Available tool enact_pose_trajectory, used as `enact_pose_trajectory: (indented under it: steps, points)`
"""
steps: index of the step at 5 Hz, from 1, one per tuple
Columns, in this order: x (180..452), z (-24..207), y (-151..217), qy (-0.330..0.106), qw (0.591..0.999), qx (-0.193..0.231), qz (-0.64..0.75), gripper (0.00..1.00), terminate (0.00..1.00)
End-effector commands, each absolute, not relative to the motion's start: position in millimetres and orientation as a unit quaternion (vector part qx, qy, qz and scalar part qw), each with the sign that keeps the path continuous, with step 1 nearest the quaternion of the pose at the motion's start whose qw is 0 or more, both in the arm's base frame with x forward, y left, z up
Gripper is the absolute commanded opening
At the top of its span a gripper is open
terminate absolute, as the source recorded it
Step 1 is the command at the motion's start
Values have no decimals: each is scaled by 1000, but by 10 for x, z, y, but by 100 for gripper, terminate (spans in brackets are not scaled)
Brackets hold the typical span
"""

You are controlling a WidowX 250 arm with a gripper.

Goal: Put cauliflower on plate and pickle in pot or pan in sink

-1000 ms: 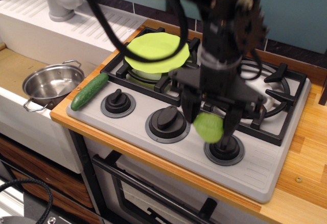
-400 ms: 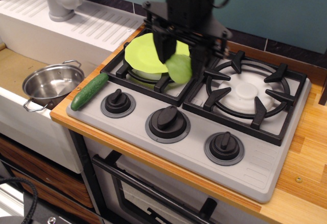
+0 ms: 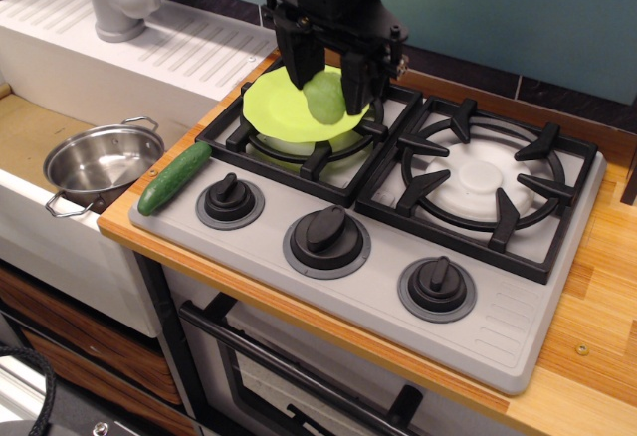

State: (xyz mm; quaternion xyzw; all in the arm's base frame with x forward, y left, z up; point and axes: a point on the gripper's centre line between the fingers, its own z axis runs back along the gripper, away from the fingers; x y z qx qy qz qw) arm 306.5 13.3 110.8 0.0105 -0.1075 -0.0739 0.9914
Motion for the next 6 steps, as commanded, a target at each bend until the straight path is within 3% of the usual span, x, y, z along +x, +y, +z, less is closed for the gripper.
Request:
enact_pose_trajectory:
  steps: [1,5,6]
  points:
    - [3396,1203,346,-153,982,6,-106,0,0]
    - [3800,1059,595,-147,980,-3,-133,0,0]
    - [3819,965,545,-135,984,-2,-119,100,0]
